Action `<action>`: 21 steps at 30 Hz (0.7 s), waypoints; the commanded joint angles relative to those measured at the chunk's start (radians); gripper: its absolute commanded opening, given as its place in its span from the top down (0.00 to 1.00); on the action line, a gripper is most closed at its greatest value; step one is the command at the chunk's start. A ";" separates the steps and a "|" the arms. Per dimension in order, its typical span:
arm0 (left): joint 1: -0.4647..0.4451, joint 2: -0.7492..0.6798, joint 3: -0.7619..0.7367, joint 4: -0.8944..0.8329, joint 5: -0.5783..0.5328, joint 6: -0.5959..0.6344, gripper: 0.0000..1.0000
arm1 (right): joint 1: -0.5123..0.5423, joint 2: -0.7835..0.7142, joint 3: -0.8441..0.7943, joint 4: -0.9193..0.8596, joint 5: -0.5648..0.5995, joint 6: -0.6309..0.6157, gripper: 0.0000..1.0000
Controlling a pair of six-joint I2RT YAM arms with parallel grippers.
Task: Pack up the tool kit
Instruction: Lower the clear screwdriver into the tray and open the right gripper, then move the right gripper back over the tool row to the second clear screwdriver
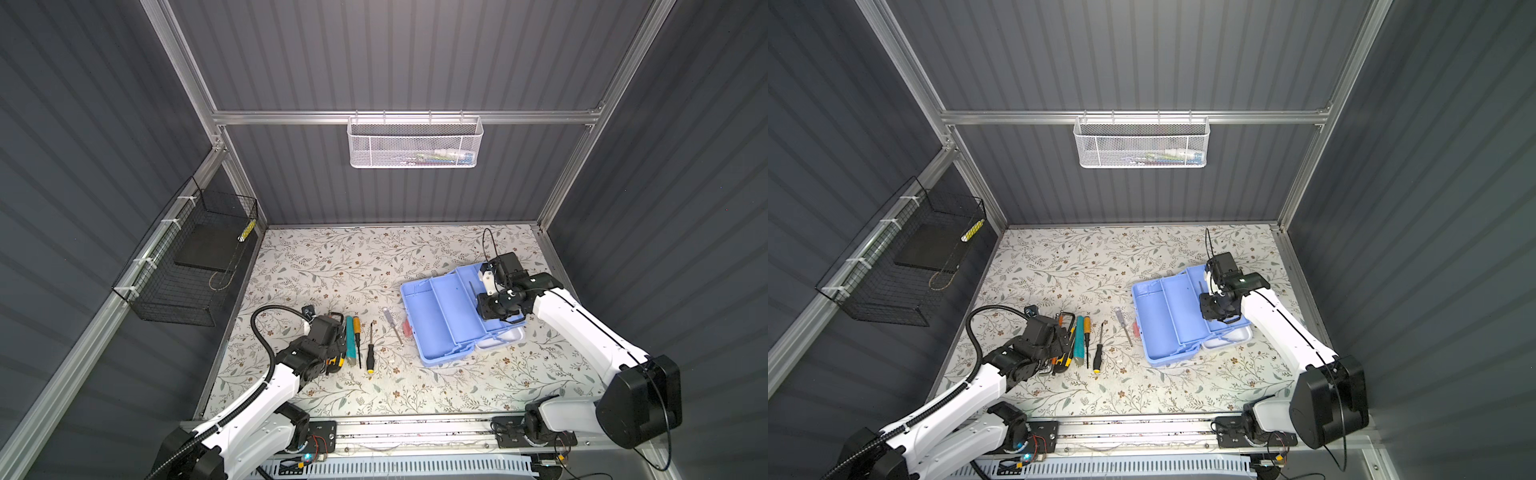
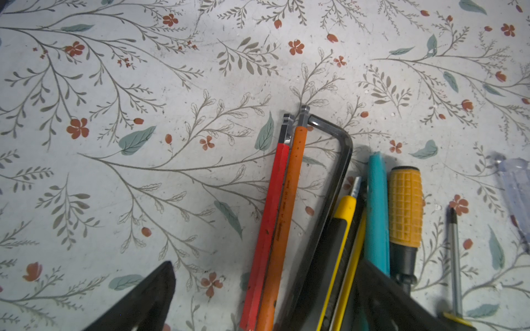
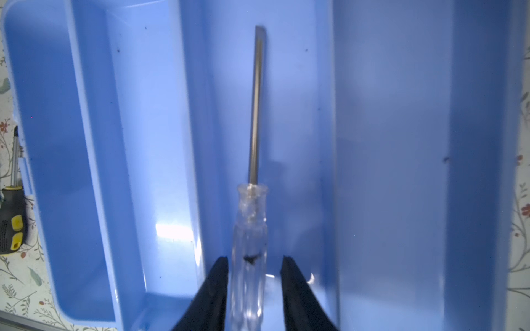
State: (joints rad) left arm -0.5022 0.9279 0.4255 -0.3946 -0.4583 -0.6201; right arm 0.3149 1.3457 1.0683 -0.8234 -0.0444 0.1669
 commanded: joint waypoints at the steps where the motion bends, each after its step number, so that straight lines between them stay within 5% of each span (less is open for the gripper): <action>1: 0.005 -0.008 0.030 0.010 0.004 0.012 0.00 | -0.002 -0.001 0.042 -0.030 0.007 -0.008 0.60; 9: 0.005 -0.009 0.029 0.012 0.007 0.014 0.01 | 0.092 -0.052 0.186 -0.120 0.069 0.011 0.55; 15: 0.005 -0.004 0.030 0.013 0.010 0.016 0.00 | 0.394 0.003 0.271 0.000 0.094 0.030 0.52; 21: 0.005 -0.020 0.023 0.016 0.014 0.019 0.01 | 0.583 0.157 0.329 0.128 0.109 0.042 0.47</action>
State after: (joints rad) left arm -0.5022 0.9268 0.4255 -0.3943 -0.4511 -0.6197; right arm 0.8474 1.4330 1.3716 -0.7670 0.0414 0.1967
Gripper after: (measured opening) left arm 0.995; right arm 0.525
